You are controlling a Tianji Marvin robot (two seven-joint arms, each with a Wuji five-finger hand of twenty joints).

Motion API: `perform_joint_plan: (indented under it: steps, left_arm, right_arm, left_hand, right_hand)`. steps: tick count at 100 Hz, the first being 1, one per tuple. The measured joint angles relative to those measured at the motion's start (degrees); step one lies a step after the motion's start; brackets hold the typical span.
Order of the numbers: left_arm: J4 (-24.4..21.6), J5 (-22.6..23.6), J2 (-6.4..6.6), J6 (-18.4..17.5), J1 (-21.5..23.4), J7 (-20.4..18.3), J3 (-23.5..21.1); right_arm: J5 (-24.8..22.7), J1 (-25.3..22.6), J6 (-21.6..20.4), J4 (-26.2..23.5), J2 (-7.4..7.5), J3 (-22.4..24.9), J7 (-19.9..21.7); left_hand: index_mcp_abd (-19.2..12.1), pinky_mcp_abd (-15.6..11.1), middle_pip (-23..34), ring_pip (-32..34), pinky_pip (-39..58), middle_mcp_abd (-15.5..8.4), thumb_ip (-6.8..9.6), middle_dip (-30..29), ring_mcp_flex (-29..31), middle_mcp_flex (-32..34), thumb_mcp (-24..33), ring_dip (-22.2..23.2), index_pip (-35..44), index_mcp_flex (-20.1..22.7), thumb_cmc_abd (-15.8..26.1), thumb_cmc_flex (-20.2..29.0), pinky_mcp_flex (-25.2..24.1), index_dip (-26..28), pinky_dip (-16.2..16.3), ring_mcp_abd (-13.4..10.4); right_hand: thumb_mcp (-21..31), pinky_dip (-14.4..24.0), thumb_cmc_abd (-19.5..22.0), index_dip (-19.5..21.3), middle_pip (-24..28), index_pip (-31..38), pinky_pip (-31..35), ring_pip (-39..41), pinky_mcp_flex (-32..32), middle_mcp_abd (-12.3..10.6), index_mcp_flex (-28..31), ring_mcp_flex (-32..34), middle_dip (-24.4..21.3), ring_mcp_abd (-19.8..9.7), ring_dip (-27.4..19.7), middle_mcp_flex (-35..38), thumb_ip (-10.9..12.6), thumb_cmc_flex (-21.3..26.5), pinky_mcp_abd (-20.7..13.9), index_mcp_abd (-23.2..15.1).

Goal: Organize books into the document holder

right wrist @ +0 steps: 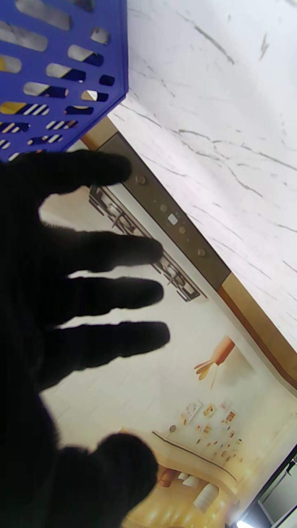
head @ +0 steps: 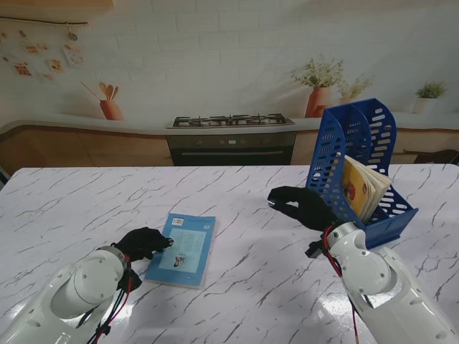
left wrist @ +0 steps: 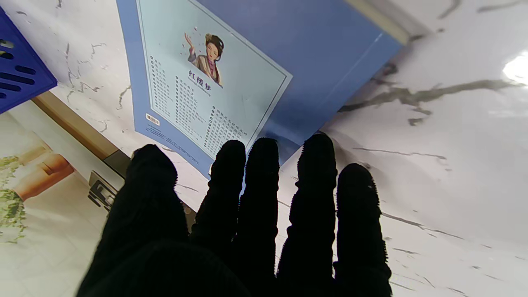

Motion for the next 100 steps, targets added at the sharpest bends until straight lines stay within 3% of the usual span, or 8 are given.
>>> perform_joint_plan:
  steps: [31, 51, 73, 100]
  left_arm:
    - [1.72, -0.86, -0.44, -1.22, -2.39, 0.32, 2.18]
    - [4.87, -4.05, -0.36, -3.75, -6.21, 0.80, 6.45]
    - [6.74, -6.62, -1.02, -4.39, -9.23, 1.07, 9.52]
    - [9.42, -11.32, -2.11, -5.60, -13.04, 3.53, 14.22]
  right_arm:
    - [1.22, 0.83, -0.24, 1.92, 0.15, -0.71, 1.87]
    - [1.25, 0.75, -0.08, 1.95, 0.18, -0.52, 2.05]
    - [1.68, 0.83, -0.11, 2.23, 0.44, -0.47, 3.60]
    - [1.83, 1.14, 0.68, 3.31, 0.74, -0.41, 5.24]
  left_hand:
    - [0.03, 0.01, -0.65, -0.37, 1.74, 0.77, 0.00, 0.20, -0.03, -0.15, 0.00, 0.32, 1.75, 0.00, -0.04, 0.59, -1.80, 0.66, 1.26, 0.31]
    - [0.07, 0.15, 0.82, 2.28, 3.78, 0.78, 0.00, 1.30, 0.63, 0.20, 0.00, 2.50, 3.18, 0.96, -1.26, 0.59, 0.88, 0.73, 2.27, 0.46]
    - [0.83, 0.67, 0.60, 3.03, 5.65, 3.11, 0.00, 0.80, 2.13, 2.52, 0.06, 3.28, 3.74, 2.72, -1.29, 1.16, 3.39, 0.73, 3.33, 1.12]
    - [1.56, 0.71, 0.60, 5.04, 6.48, 3.57, 0.00, 0.81, 2.74, 2.58, 0.06, 4.17, 3.82, 3.30, -1.29, 1.16, 4.08, 0.71, 3.37, 1.34]
  right_hand:
    - [-0.01, -0.07, 0.02, 0.00, 0.00, 0.00, -0.01, 0.00, -0.02, -0.01, 0.00, 0.00, -0.01, 0.00, 0.00, 0.00, 0.00, 0.00, 0.00, 0.00]
    - [-0.04, -0.12, 0.80, 0.00, 0.00, 0.00, -0.01, 0.00, -0.04, -0.01, 0.00, 0.00, -0.01, 0.00, 0.00, 0.00, 0.00, 0.04, 0.00, 0.00]
    - [-0.57, -0.13, 1.26, 0.00, 0.00, 0.00, -0.01, 0.00, -0.04, -0.01, 0.00, 0.00, -0.01, 0.00, 0.00, 0.00, 0.00, 0.72, 0.00, 0.00]
    - [-0.59, -0.14, 1.38, 0.00, -0.01, 0.00, -0.01, 0.00, -0.04, -0.01, 0.00, 0.00, -0.01, 0.00, 0.00, 0.00, 0.00, 0.76, 0.00, 0.00]
